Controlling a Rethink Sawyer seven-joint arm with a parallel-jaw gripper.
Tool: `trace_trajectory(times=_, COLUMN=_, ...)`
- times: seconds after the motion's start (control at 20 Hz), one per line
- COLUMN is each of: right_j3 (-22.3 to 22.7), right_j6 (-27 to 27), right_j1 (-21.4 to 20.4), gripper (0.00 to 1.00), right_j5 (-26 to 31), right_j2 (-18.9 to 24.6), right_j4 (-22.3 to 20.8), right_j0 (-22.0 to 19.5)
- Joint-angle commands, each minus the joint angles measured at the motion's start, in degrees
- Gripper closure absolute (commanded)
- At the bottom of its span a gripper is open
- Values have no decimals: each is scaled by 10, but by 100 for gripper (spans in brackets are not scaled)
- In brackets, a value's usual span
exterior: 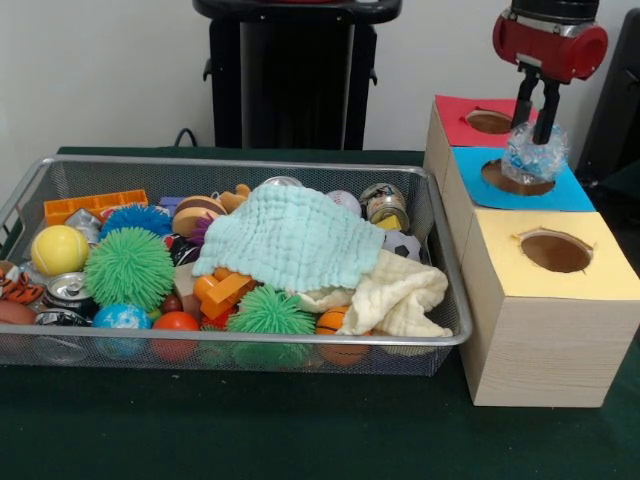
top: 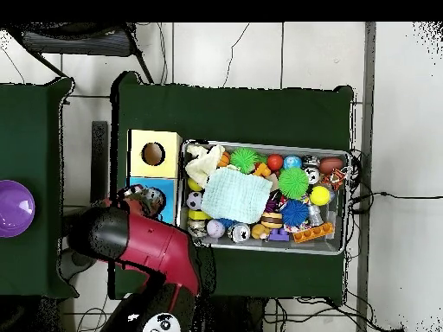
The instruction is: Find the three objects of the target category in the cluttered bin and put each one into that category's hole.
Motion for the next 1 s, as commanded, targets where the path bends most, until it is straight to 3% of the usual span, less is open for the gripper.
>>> trace_trajectory(times=0.05, right_j3=51, right_j6=102, right_j1=23, gripper=100, right_j5=-26, right_j2=59, right_j4=14, right_j0=-16)
trace_trajectory(times=0.1, right_j3=51, right_j6=99, right_j1=23, gripper=100, right_j5=-30, right_j2=60, right_j4=11, right_j0=-17)
trace_trajectory(times=0.15, right_j3=51, right_j6=95, right_j1=22, gripper=0, right_j5=-34, right_j2=60, right_j4=9, right_j0=-18)
trace_trajectory(times=0.5, right_j3=63, right_j6=71, right_j1=7, gripper=0, right_j5=-34, right_j2=89, right_j4=16, right_j0=-54)
trace_trajectory(times=0.85, right_j3=50, right_j6=73, right_j1=1, gripper=0, right_j5=-11, right_j2=76, right_j4=-1, right_j0=-58)
trace_trajectory(times=1.0, right_j3=37, right_j6=43, right_j1=-12, gripper=0, right_j5=9, right_j2=53, right_j4=-27, right_j0=-76)
